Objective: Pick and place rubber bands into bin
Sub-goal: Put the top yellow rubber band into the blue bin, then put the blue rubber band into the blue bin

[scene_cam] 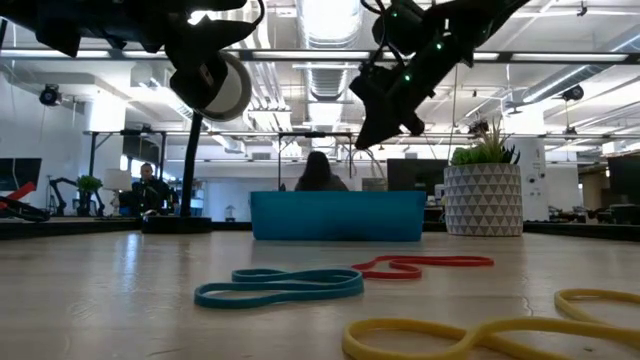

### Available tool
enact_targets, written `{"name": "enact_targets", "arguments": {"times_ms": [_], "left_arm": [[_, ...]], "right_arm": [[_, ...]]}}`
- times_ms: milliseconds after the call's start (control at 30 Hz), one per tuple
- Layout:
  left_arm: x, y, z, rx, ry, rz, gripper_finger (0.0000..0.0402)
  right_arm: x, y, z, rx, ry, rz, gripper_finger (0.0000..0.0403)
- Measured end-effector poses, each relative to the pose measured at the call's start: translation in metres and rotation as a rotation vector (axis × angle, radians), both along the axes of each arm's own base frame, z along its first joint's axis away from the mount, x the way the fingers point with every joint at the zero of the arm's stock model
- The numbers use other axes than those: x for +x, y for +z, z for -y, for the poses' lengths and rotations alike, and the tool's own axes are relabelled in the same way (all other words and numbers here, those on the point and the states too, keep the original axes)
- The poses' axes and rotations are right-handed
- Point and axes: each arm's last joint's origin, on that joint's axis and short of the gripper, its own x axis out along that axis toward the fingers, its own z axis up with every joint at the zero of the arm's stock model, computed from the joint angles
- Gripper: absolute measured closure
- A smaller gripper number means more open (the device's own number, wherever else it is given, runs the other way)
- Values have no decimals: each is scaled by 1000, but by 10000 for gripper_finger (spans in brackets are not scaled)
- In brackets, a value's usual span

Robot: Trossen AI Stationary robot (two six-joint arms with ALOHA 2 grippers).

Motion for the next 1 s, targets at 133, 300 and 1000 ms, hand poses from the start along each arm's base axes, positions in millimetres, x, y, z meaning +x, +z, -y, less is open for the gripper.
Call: {"name": "enact_targets", "arguments": {"times_ms": [133,300,1000], "left_arm": [[0,0,0,1,5,0,307],[0,0,0,0,7,0,307],[0,0,0,-3,7,-2,307]], "right_arm": [[-3,-10,-1,20,-19,23,395],[-5,-16,-1,38,-37,32,395],[-2,-16,-6,156,67,74,280]]}}
